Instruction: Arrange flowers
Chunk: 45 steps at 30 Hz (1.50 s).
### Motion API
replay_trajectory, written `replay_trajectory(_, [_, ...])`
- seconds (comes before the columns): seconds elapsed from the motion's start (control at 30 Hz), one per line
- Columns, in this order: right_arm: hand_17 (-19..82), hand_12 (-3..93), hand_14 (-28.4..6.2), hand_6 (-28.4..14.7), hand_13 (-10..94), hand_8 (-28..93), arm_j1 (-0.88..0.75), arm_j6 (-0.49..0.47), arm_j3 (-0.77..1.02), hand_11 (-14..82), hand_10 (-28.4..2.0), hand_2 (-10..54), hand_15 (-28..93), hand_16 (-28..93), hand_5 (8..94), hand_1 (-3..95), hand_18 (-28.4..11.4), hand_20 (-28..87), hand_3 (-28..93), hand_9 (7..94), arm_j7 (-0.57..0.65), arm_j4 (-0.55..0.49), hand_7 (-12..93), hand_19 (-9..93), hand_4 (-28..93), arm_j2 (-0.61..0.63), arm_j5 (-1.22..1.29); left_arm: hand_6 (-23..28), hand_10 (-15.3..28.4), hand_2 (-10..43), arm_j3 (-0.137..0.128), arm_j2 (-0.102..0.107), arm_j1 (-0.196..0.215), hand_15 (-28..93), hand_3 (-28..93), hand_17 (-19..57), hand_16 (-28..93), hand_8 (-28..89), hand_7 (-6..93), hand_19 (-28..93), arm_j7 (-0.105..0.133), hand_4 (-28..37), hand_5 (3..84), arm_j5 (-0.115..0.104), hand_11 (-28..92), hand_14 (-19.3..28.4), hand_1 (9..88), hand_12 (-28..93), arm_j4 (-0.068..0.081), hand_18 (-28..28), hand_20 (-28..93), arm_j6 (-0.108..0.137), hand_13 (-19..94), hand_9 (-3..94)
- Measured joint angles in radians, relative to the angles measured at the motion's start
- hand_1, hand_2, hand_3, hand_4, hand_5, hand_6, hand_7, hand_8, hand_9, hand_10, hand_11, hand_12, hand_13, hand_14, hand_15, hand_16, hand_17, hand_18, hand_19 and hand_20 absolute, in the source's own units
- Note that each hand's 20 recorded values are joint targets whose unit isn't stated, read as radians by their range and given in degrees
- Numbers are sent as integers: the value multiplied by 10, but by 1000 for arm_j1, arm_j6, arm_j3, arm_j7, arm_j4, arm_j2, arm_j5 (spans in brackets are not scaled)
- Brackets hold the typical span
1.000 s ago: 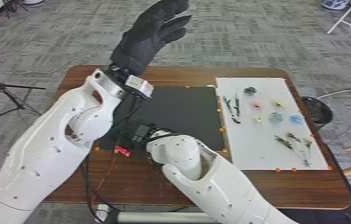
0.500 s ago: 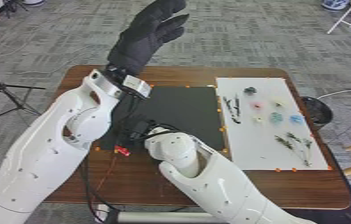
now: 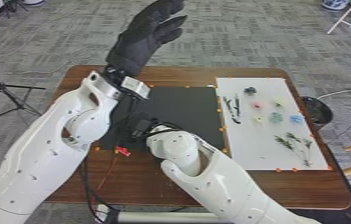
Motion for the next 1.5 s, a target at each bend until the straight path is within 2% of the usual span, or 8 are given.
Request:
replay_trajectory(0.27, [496,343,-91,41,804,-152,0,17,6,684,-112,296,869,314,349,216,-223,722,932,807,-1,-5,183,932,-29,4,27,22,89,-70,-7,-1,8,55,643,-187,104,-102,196,354,0,-283,201,0,95,134,232,216,0,199,77,-1,125,148])
replay_trajectory(0.4, [494,339,-91,41,803,-151,1,53,0,685,-112,294,869,314,349,216,-222,721,932,806,1,-10,182,932,-35,5,52,22,89,-70,-24,-4,18,54,643,-187,104,-102,195,355,-1,-283,201,0,96,134,232,217,-1,199,76,-5,125,148])
replay_trajectory(0.6, [493,337,-93,43,800,-152,1,65,-28,685,-113,290,869,315,349,221,-222,720,932,805,1,-38,183,932,-30,13,88,22,89,-70,-55,-4,48,55,644,-187,105,-101,196,355,-1,-283,201,0,97,134,232,216,-19,199,76,-12,125,148])
replay_trajectory(1.0, [491,344,-93,45,799,-153,-10,26,-30,682,-113,286,869,313,345,226,-222,719,932,804,-8,-44,185,932,-32,15,62,21,90,-71,-59,-1,63,55,645,-187,105,-103,197,353,1,-283,201,0,97,134,231,215,-26,198,76,-14,125,148])
replay_trajectory(1.2, [492,342,-92,44,800,-153,-12,4,-29,682,-113,289,869,310,343,221,-223,718,932,805,-16,-37,184,932,-31,34,47,21,90,-70,-70,7,80,55,644,-187,105,-103,197,353,4,-283,201,-1,95,134,231,215,-42,199,77,-3,125,148])
replay_trajectory(1.33, [493,338,-92,44,800,-153,-17,0,-41,683,-114,290,870,309,343,220,-223,717,932,805,-26,-73,185,932,-30,70,48,21,90,-70,-75,15,92,54,645,-187,104,-103,196,353,7,-283,201,-1,95,134,231,215,-50,199,77,13,125,148])
replay_trajectory(1.5, [494,333,-93,43,801,-153,-26,-3,-54,685,-114,291,870,308,344,219,-223,718,932,806,-39,-115,184,932,-29,110,50,21,90,-70,-101,27,119,54,644,-187,105,-102,196,352,7,-283,201,-1,96,134,231,216,-70,199,77,28,125,148])
